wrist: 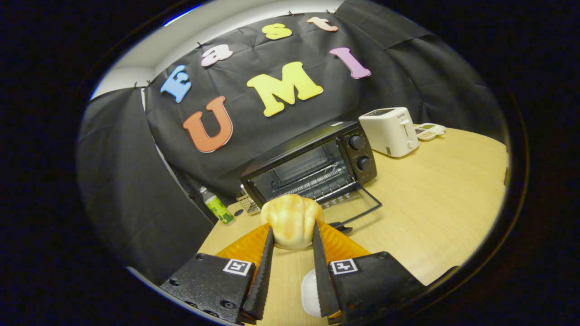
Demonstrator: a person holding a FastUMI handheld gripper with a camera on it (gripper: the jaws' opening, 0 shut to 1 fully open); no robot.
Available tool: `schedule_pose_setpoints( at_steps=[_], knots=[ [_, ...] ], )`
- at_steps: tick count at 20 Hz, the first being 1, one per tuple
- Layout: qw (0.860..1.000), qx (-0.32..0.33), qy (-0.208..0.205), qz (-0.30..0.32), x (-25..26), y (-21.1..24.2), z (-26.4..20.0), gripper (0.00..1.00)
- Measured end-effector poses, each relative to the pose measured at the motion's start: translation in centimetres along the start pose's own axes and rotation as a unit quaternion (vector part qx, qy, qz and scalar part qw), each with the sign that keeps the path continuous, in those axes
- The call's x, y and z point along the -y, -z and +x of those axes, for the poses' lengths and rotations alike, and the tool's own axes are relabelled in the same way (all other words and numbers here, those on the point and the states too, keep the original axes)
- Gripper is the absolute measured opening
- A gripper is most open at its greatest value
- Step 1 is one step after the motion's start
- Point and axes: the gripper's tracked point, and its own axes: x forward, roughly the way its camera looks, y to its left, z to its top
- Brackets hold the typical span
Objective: Open the toaster oven, put the food inside, and close the toaster oven door.
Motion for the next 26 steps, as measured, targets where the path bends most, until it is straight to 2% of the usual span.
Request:
schedule_pose_setpoints(
  at_steps=[3, 6, 13, 21, 26],
  knots=[
    [1.000, -0.003, 0.014, 0.024, 0.3, -1.2, 3.2, 0.50],
    [0.998, -0.015, 0.015, 0.053, 0.5, -0.6, 5.3, 0.50],
    [0.993, -0.034, 0.056, 0.096, 1.9, 0.5, 10.4, 0.50],
    [0.993, -0.010, 0.106, 0.055, 2.4, -1.2, 15.4, 0.50],
    [0.991, -0.011, 0.132, 0.007, 2.7, -2.5, 19.9, 0.50]
  ],
)
